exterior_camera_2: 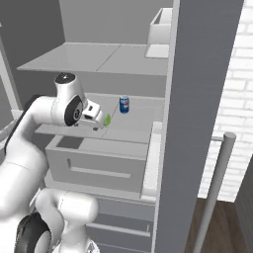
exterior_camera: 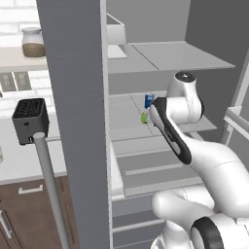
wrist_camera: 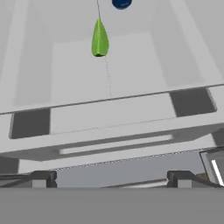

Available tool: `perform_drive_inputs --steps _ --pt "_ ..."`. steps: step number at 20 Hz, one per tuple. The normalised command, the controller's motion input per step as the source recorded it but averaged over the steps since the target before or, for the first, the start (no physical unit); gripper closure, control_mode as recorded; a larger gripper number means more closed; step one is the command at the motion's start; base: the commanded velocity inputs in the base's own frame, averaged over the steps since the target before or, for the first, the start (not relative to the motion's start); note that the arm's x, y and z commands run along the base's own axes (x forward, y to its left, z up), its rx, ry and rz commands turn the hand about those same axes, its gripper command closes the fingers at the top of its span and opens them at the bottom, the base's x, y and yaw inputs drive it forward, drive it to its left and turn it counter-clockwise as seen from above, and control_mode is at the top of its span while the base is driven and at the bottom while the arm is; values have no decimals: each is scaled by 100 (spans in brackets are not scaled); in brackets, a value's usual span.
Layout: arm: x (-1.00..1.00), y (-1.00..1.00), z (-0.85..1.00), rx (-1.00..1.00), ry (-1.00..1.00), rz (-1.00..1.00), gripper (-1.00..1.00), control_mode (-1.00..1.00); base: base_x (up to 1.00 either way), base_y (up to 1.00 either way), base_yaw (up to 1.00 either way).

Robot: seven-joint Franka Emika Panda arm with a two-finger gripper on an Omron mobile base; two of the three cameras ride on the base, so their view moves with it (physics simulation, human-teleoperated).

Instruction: Grab a lemon wedge from the fridge and one ice cube from the ice bowl, and put them in the glass of lemonade.

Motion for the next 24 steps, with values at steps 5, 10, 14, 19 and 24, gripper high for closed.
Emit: perform_drive_inputs --steps 5,10,14,19,24 --pt "72 0 -83 3 4 0 -100 -100 0 0 0" --pt "53 0 -49 2 2 0 -100 -100 0 0 0" --pt "36 7 21 -2 9 0 -100 -100 0 0 0" --pt "34 0 17 -3 14 0 -100 -100 0 0 0" --pt "35 0 -9 0 0 0 -100 -100 0 0 0"
